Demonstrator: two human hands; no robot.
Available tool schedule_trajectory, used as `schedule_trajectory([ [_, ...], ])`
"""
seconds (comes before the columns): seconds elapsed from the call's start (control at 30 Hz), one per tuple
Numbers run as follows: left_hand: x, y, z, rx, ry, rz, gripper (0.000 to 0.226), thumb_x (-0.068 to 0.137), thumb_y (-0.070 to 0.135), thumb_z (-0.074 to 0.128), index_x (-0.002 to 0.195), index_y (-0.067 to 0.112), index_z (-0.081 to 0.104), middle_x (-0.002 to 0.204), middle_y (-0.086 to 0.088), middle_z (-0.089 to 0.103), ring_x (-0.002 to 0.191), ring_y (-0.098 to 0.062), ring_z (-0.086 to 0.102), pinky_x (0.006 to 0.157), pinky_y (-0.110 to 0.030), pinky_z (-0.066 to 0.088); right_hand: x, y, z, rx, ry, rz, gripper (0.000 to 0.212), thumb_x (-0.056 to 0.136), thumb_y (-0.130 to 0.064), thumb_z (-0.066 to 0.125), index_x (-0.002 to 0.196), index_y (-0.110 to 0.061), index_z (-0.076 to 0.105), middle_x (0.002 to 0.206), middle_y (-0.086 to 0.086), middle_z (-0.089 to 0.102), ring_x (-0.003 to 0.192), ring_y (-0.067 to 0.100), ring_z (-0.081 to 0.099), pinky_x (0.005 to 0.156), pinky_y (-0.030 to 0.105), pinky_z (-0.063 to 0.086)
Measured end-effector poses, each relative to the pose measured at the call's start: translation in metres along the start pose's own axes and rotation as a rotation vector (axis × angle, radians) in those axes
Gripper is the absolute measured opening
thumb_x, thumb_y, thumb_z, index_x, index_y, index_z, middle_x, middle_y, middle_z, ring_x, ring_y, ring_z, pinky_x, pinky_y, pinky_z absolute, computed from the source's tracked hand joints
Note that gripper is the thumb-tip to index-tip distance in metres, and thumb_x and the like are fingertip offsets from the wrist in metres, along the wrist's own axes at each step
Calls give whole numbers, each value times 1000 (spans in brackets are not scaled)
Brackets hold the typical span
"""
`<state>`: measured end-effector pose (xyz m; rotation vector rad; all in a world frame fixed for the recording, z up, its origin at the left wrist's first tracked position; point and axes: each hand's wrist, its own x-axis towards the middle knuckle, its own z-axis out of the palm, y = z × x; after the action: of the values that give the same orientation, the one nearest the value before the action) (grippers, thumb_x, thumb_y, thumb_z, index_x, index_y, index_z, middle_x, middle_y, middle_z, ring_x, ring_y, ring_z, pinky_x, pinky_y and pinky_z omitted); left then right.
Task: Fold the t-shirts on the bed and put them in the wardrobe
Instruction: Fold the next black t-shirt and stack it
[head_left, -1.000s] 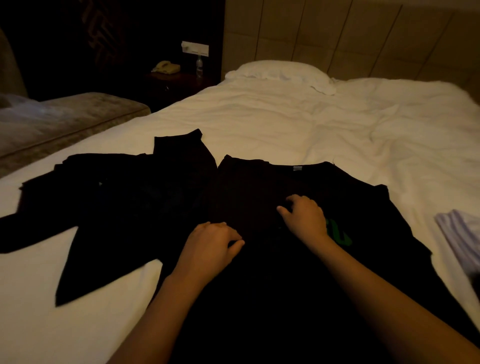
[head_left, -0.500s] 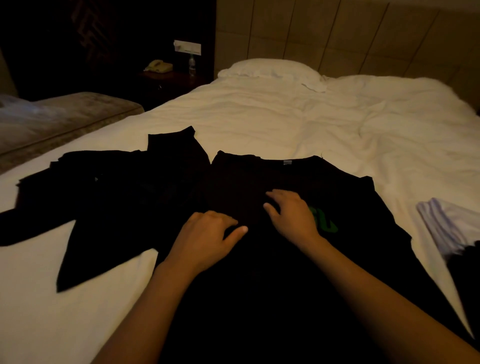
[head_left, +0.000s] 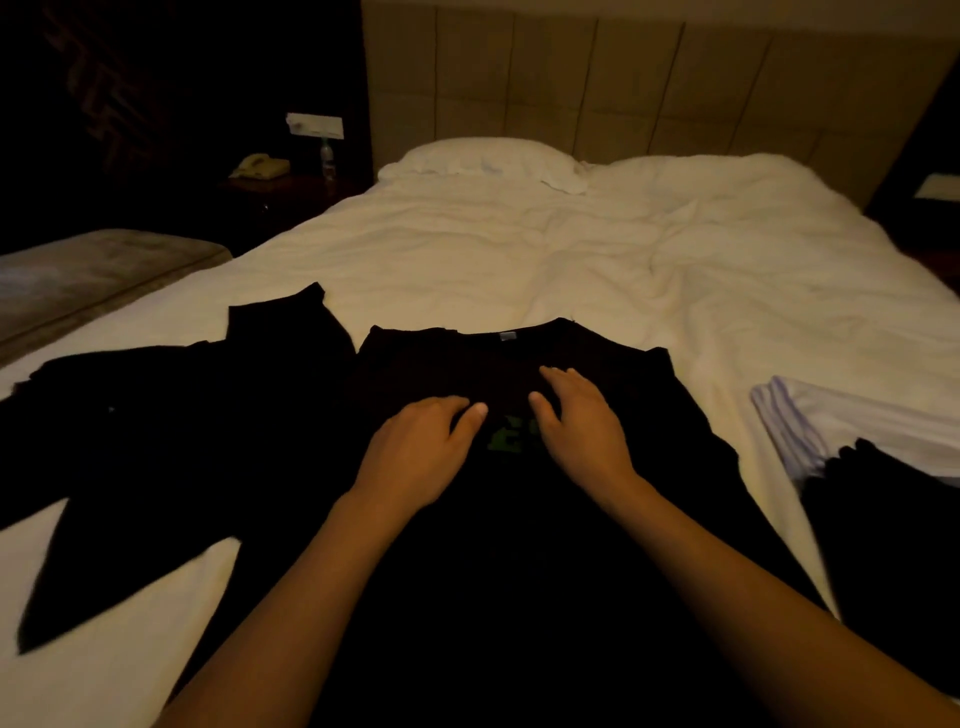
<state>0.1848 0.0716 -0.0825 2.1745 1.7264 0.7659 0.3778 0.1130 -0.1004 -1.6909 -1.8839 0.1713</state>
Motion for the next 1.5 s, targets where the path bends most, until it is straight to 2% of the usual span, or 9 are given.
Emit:
schedule_trajectory([
  [0.1, 40, 9, 13, -22, 22, 31, 46, 103, 47, 37, 122, 16, 64, 120, -4, 66, 109, -20, 60, 87, -33, 49, 19, 22, -11, 21, 73, 49, 53, 103, -40, 42, 150, -16, 37, 152, 4, 41, 146, 18, 27, 114, 36, 30],
  [0.27, 105, -9, 47, 14, 44, 25, 43, 103, 38, 41, 137, 13, 53, 132, -9, 59, 120, -25, 55, 94, -34, 44, 66, 70, -18, -53, 92, 127, 53, 101, -41, 42, 146, -12, 39, 137, 11, 53, 129, 27, 47, 101, 41, 44],
  [0.5, 194, -77, 60, 199, 16, -100, 54, 104, 42, 37, 144, 6, 40, 140, -20, 49, 129, -35, 46, 103, -42, 39, 142, 119, 3, -181, -28, 123, 65, 101, -45, 44, 151, -8, 27, 145, 18, 43, 134, 33, 40, 106, 43, 38],
  [0.6, 223, -97, 63, 205, 36, -158, 54, 104, 44, 34, 133, 1, 49, 133, -24, 52, 120, -39, 49, 99, -44, 41, 171, 132, 22, -172, -83, 104, 69, 99, -51, 44, 151, -7, 29, 146, 19, 44, 133, 36, 42, 106, 45, 38],
  [0.7, 241, -114, 69, 237, 83, -185, 53, 102, 47, 35, 107, 0, 58, 116, -22, 55, 105, -39, 53, 89, -46, 46, 187, 141, 38, -177, -36, 81, 63, 97, -55, 45, 139, -8, 48, 132, 20, 52, 122, 39, 47, 97, 44, 41],
  [0.8, 247, -123, 76, 314, 133, -149, 49, 102, 47, 38, 105, 2, 58, 111, -19, 54, 105, -38, 50, 85, -45, 43, 190, 150, 50, -210, 49, 39, 53, 95, -56, 48, 109, -7, 61, 100, 12, 58, 100, 34, 54, 76, 37, 40],
  [0.9, 247, -128, 81, 286, 197, -72, 39, 103, 43, 38, 97, 6, 51, 97, -15, 57, 94, -36, 54, 77, -42, 39, 191, 155, 57, -214, 61, 24, 44, 96, -54, 48, 89, -10, 50, 78, 2, 48, 79, 29, 53, 64, 34, 33],
  [1.1, 242, -119, 69, 109, 378, -2, 28, 105, 36, 38, 93, 11, 43, 82, -7, 53, 80, -32, 51, 77, -37, 27, 184, 151, 43, -271, 266, 22, 43, 96, -53, 47, 89, -11, 50, 83, 2, 48, 82, 30, 49, 75, 37, 28],
  [1.5, 189, -76, 6, 186, 624, 203, 30, 103, 35, 44, 90, 9, 48, 78, -3, 45, 75, -27, 43, 73, -35, 21, 126, 122, -26, -246, 495, 16, 52, 95, -56, 47, 87, -5, 51, 81, 8, 47, 76, 23, 33, 71, 35, 21],
])
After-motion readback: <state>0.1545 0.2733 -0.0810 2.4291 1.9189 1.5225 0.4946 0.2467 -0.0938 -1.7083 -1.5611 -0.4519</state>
